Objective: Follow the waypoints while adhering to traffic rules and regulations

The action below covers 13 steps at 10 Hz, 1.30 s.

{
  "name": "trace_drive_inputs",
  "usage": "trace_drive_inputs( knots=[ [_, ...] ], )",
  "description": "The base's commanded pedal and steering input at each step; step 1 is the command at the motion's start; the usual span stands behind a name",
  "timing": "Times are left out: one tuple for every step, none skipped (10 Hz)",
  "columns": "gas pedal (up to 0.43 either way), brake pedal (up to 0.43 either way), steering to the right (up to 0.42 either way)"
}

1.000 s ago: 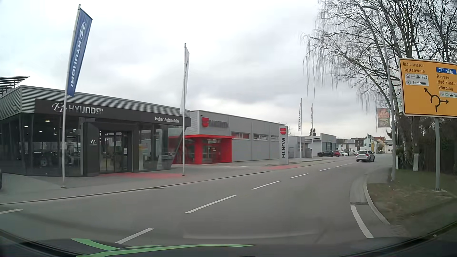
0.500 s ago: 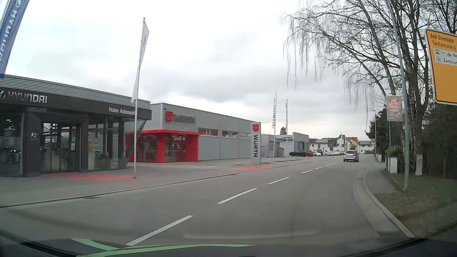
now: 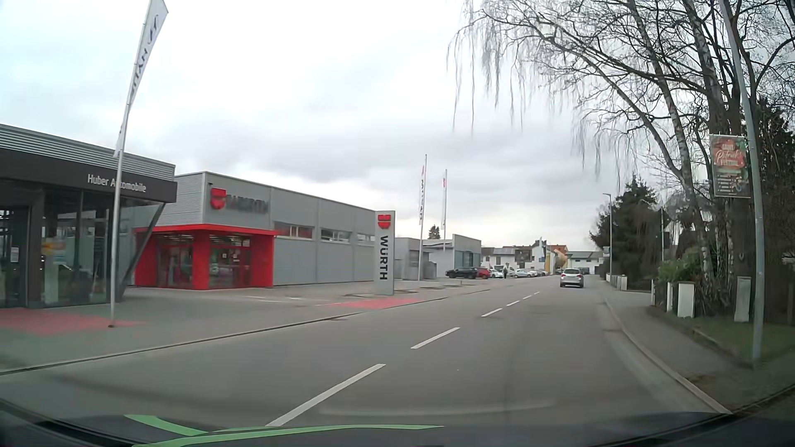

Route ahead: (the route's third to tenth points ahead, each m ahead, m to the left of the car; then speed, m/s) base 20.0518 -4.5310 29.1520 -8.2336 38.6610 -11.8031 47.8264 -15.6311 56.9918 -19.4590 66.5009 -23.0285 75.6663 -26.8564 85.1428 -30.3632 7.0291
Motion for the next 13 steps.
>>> trace_drive_inputs(
  knots=[
    [0.087, 0.000, 0.156],
    [0.087, 0.000, 0.156],
    [0.098, 0.000, 0.156],
    [0.098, 0.000, 0.154],
    [0.098, 0.000, 0.150],
    [0.098, 0.000, 0.146],
    [0.098, 0.000, 0.140],
    [0.098, 0.000, 0.132],
    [0.098, 0.000, 0.128],
    [0.098, 0.000, 0.123],
    [0.098, 0.000, 0.118],
    [0.098, 0.000, 0.114],
    [0.098, 0.000, 0.111]
  ],
)
